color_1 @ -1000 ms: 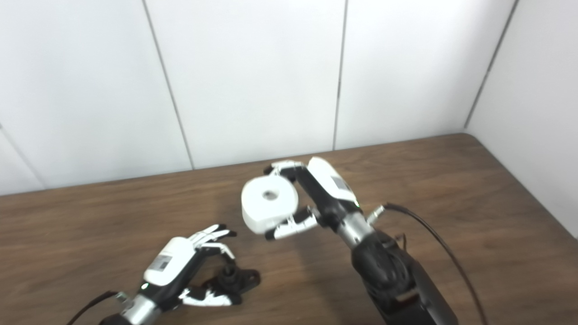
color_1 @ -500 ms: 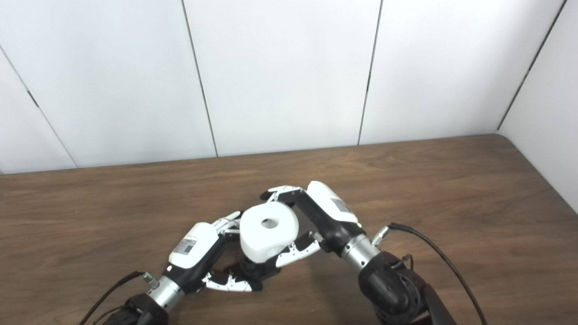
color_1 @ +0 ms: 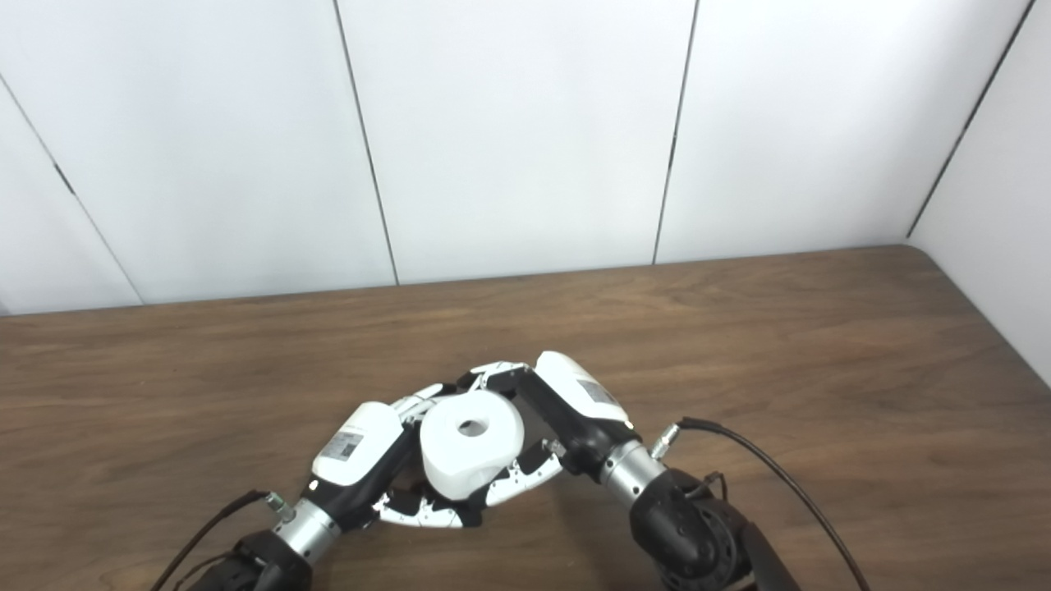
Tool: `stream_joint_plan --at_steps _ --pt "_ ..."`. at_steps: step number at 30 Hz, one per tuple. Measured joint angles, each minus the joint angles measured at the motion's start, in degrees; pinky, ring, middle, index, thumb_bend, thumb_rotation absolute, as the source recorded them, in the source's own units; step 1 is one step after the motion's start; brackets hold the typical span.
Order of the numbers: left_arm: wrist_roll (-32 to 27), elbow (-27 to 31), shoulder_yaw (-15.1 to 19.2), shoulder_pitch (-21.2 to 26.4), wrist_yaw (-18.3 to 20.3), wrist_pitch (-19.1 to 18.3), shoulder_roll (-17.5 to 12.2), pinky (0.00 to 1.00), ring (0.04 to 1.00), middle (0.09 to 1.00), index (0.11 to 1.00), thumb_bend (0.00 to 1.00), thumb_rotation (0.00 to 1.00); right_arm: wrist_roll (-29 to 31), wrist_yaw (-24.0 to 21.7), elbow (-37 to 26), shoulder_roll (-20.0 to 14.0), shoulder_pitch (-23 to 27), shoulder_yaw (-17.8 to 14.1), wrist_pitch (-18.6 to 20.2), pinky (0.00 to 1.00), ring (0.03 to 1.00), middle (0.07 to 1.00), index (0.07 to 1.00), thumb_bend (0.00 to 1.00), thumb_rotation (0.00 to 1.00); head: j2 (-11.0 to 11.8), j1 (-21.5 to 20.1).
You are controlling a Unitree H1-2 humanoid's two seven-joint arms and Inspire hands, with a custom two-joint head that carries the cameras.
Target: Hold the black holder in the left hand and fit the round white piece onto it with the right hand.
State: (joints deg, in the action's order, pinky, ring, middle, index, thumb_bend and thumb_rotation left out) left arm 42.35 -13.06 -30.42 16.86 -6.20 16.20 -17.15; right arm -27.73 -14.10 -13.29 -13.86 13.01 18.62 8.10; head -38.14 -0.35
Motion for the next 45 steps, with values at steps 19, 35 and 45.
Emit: stream_joint_plan --at_steps 19,35,45 --pt "0.37 -0.03 0.04 -0.06 -0.29 0.02 0.08 0.85 0.927 0.848 0.480 0.52 0.06 0.01 -1.88 2.88 -0.76 2.34 0.82 -3.79 0.72 0.820 0.788 0.481 0.52 0.13 -0.62 0.18" --pt "0.02 0.16 0.04 -0.11 0.07 -0.09 0.09 0.86 0.930 0.852 0.480 0.52 0.06 0.06 -4.56 1.79 -2.60 4.05 3.27 -4.49 0.67 0.802 0.778 0.481 0.52 0.13 -1.67 0.53" --pt "0.04 0.15 0.03 -0.11 0.07 -0.13 0.21 0.84 0.921 0.848 0.480 0.52 0.06 -0.11 -6.49 0.88 -2.68 4.05 3.92 -5.08 0.68 0.816 0.781 0.482 0.52 0.13 -1.85 0.70"
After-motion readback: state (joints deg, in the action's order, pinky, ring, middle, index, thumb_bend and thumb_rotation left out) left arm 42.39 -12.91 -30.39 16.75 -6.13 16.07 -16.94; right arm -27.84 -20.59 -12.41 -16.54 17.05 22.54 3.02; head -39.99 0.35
